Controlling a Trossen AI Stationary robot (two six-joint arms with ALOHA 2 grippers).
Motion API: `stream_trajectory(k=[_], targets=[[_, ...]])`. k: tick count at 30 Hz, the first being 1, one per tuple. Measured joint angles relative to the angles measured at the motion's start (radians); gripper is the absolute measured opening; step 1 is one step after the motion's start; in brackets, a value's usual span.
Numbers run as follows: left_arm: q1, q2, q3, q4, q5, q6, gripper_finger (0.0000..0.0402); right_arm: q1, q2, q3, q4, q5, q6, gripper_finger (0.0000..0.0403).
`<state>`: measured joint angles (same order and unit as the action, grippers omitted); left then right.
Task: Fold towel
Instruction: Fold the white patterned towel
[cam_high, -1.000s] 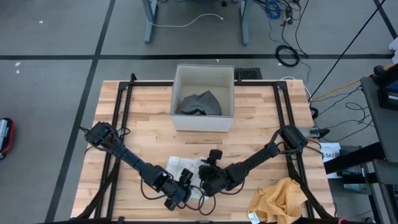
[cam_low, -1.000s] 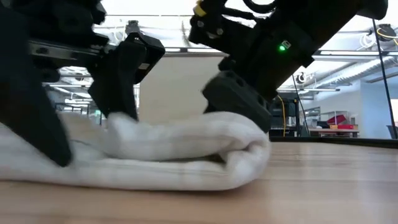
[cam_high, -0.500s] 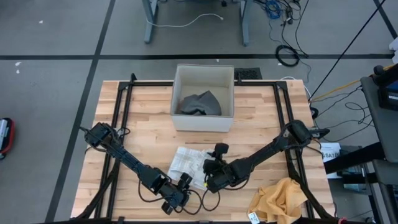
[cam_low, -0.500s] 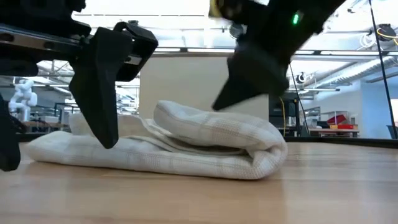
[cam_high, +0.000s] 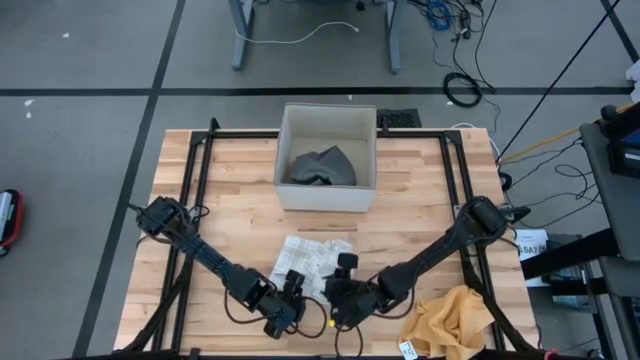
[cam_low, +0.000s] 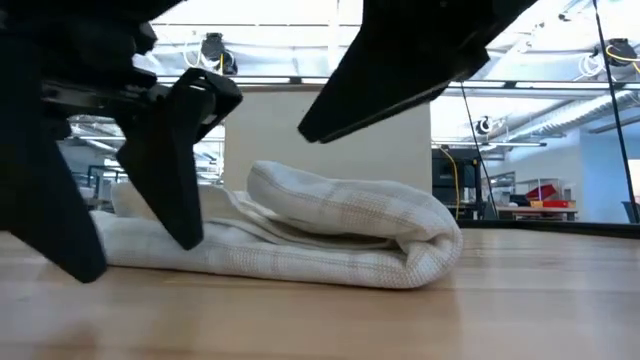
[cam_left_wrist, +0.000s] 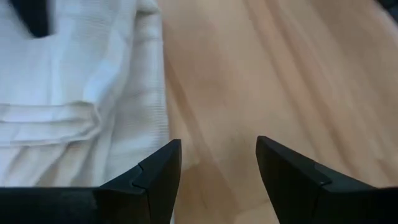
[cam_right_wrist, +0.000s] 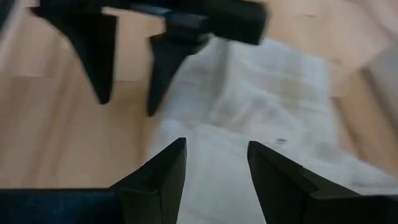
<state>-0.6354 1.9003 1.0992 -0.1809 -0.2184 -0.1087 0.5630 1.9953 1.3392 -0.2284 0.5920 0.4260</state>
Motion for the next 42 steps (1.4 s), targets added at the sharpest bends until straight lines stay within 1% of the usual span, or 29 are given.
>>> stream_trajectory(k=[3,7,10,12,18,23,27,30,33,36,38,42], targets=[[-0.017,0.0,0.0,0.002,0.002,-0.023,0.0215,0.003,0.033,0.002,0.038,-0.035,0.005,0.0162],[-0.042,0.0,0.0,-0.003,0.048,-0.077,0.0215,0.001,0.082,0.001,0.032,-0.092,0.027,0.0162],[-0.061,0.0,0.0,-0.051,0.053,-0.151,0.0215,0.002,0.097,0.002,0.017,-0.157,0.029,0.0162],[-0.072,0.0,0.0,-0.093,0.053,-0.209,0.0215,0.013,0.097,0.004,-0.023,-0.183,0.033,0.0162],[-0.092,-0.003,0.002,-0.164,0.004,-0.363,0.0215,0.055,0.078,0.005,-0.141,-0.186,0.034,0.0162],[-0.095,-0.003,0.002,-0.175,-0.026,-0.412,0.0215,0.068,0.05,0.003,-0.228,-0.201,0.059,0.0162],[-0.095,-0.003,0.002,-0.179,-0.037,-0.429,0.0215,0.074,0.014,0.0,-0.231,-0.205,0.061,0.0162],[-0.095,-0.003,0.001,-0.178,-0.038,-0.437,0.0215,0.08,-0.009,0.006,-0.184,-0.173,0.035,0.0162],[-0.095,-0.003,0.0,-0.172,-0.057,-0.438,0.0215,0.082,-0.009,0.008,-0.048,-0.125,-0.063,0.0166],[-0.095,-0.002,0.0,-0.17,-0.08,-0.438,0.0215,0.068,0.011,0.011,0.118,-0.114,-0.161,0.0181],[-0.094,-0.002,-0.001,-0.169,-0.089,-0.438,0.0215,0.051,0.03,0.011,0.185,-0.094,-0.2,0.019],[-0.112,-0.001,-0.001,-0.153,-0.102,-0.403,0.0215,0.017,0.072,0.01,0.288,-0.096,-0.251,0.0196]])
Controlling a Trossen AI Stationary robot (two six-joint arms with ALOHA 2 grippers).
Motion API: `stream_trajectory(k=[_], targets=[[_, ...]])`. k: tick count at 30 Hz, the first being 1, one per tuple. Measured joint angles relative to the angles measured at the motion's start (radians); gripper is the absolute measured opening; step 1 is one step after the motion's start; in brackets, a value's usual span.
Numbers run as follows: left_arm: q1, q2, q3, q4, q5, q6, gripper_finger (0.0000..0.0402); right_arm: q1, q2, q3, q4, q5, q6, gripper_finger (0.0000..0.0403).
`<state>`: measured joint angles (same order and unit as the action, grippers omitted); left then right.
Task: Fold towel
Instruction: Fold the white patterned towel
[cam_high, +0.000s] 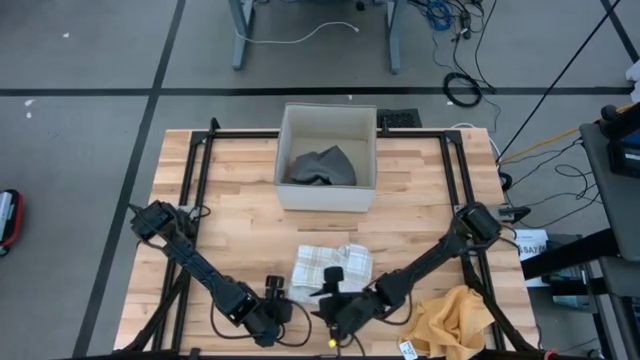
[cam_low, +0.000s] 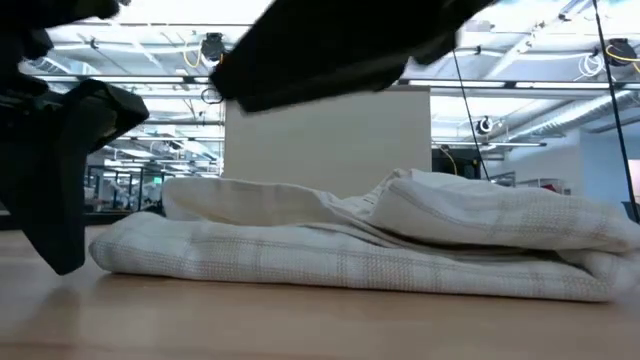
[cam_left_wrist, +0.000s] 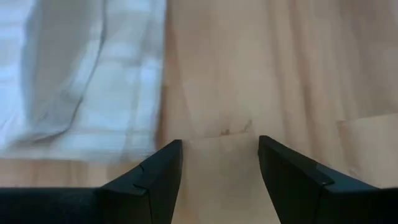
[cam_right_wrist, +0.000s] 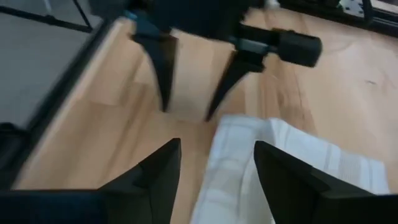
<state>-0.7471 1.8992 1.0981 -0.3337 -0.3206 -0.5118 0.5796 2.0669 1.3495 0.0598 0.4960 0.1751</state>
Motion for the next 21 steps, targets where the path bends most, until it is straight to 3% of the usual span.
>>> stream_trajectory(k=[8,21], targets=[[-0.013,0.002,-0.001,0.032,-0.025,0.05,0.0215,-0.07,0.104,0.014,0.151,-0.111,-0.038,0.0182],[-0.013,0.002,-0.001,0.038,-0.025,0.042,0.0215,-0.133,0.235,0.104,0.113,-0.133,-0.063,0.0155]])
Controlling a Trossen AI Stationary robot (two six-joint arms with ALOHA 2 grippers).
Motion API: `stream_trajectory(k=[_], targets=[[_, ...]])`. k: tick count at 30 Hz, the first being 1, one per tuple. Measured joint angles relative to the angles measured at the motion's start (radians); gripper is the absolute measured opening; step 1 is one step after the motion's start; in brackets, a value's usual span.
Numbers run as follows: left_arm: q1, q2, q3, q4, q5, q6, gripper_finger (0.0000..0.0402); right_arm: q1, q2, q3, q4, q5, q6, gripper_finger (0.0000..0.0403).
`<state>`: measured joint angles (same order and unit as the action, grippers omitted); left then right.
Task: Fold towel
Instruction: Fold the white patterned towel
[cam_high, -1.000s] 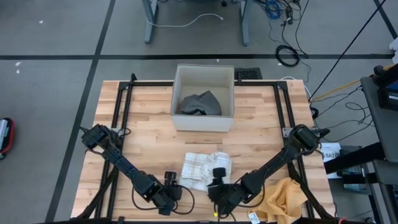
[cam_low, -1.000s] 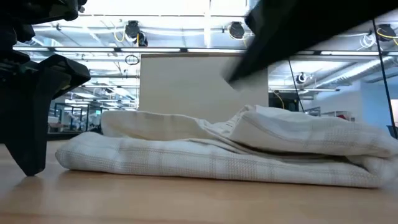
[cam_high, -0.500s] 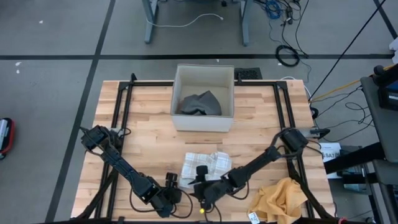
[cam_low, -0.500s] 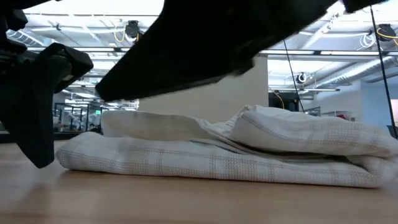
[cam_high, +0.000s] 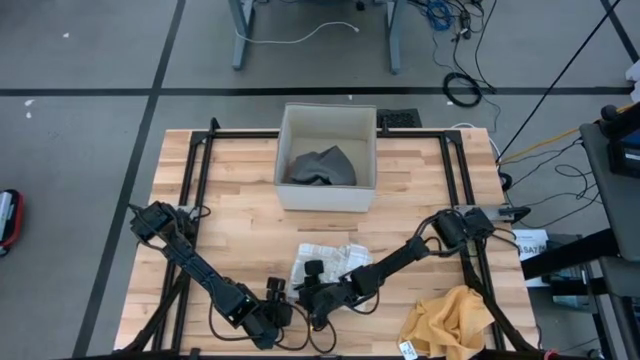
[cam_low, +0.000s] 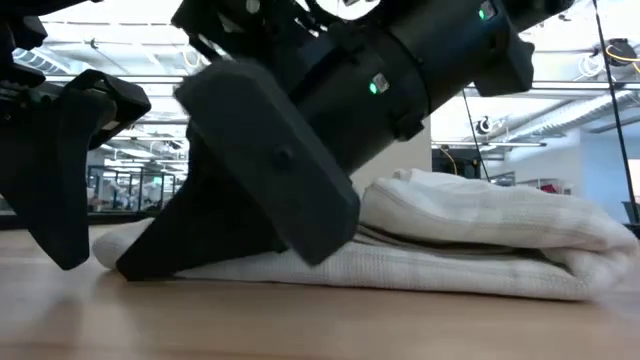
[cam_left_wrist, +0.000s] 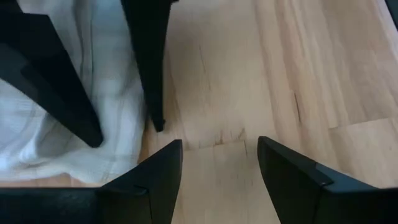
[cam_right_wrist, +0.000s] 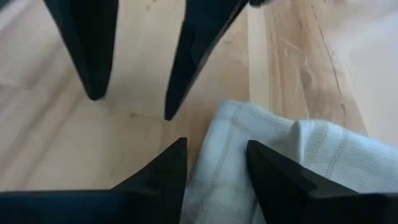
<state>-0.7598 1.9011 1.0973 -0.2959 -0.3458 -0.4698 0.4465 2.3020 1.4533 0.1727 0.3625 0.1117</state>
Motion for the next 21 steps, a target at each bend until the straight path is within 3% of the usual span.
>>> stream_trajectory(k=[3,8,15,21], targets=[[-0.002,0.0,0.0,0.0,0.0,-0.011,0.0215,0.0,0.001,0.012,-0.044,0.01,0.005,0.0118],[-0.002,0.0,0.0,0.001,-0.004,-0.04,0.0215,0.011,-0.009,0.035,-0.115,0.067,-0.046,0.0014],[0.001,0.0,0.001,-0.009,-0.134,-0.154,0.0215,0.055,-0.057,0.061,-0.258,0.187,-0.046,0.0005],[-0.021,0.0,0.002,-0.053,-0.371,-0.163,0.0215,0.078,-0.095,0.062,-0.312,0.187,0.015,0.0004]])
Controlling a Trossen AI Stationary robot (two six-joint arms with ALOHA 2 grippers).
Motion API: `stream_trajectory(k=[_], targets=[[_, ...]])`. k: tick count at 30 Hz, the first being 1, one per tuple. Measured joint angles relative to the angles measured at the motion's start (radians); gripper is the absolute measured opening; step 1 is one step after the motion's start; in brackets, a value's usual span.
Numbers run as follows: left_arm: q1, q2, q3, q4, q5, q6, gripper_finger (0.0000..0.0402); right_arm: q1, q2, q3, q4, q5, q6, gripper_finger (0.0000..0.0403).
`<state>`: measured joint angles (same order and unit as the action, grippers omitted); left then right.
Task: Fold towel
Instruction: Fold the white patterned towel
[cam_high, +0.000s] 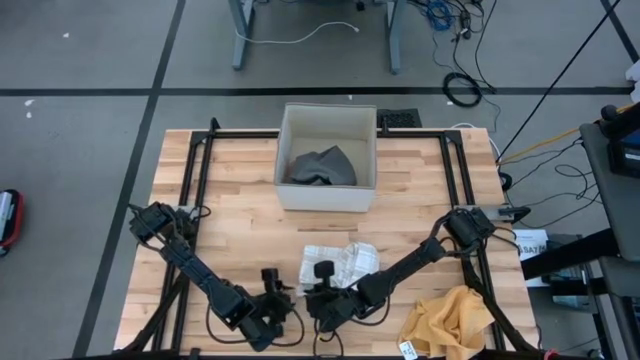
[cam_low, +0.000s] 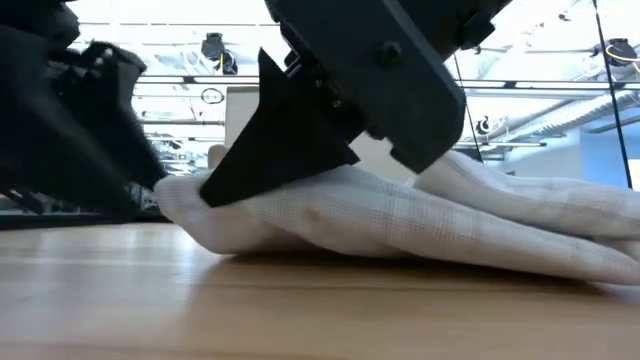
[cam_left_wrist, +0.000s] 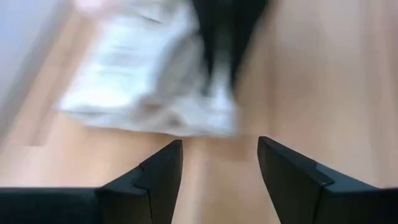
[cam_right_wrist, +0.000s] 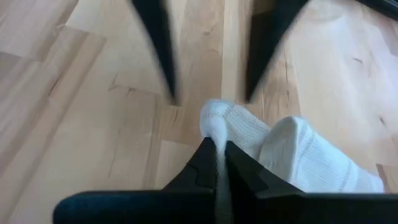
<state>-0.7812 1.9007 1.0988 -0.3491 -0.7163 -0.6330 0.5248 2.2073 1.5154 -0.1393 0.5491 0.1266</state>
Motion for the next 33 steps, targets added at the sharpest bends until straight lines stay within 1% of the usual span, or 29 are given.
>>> stream_trajectory(k=[2,5,9,12,14,21,24,27,30,33], targets=[[-0.005,0.0,0.0,-0.018,-0.075,-0.017,0.0215,0.004,-0.001,0.0,-0.001,0.0,0.015,0.0004],[-0.007,0.0,0.0,0.016,-0.109,0.015,0.0215,0.006,-0.001,0.0,-0.003,0.0,0.023,0.0003],[-0.004,0.0,0.0,0.072,-0.097,0.087,0.0215,0.006,-0.001,0.0,-0.003,0.003,0.026,0.0003],[0.006,0.0,0.0,0.073,-0.032,0.101,0.0215,0.006,-0.001,0.0,-0.002,0.003,0.027,0.0002],[0.011,0.0,0.0,0.073,-0.008,0.101,0.0215,0.006,-0.001,0.0,-0.002,0.003,0.029,0.0002],[0.039,0.042,0.001,0.083,-0.002,0.09,0.0213,0.006,-0.001,0.0,-0.001,0.006,0.033,0.0002],[0.053,0.05,0.001,0.087,-0.03,0.09,0.0184,0.006,-0.001,0.0,-0.002,0.006,0.043,0.0002],[0.052,0.05,0.001,0.1,-0.076,0.13,0.0129,0.006,-0.003,0.0,-0.002,0.003,0.046,0.0002],[0.046,0.05,0.0,0.117,-0.079,0.2,0.0076,0.006,-0.003,0.0,-0.008,0.002,0.056,0.0003],[0.042,0.051,0.0,0.117,-0.076,0.241,0.0034,0.005,-0.004,0.0,-0.017,0.002,0.07,0.0009]])
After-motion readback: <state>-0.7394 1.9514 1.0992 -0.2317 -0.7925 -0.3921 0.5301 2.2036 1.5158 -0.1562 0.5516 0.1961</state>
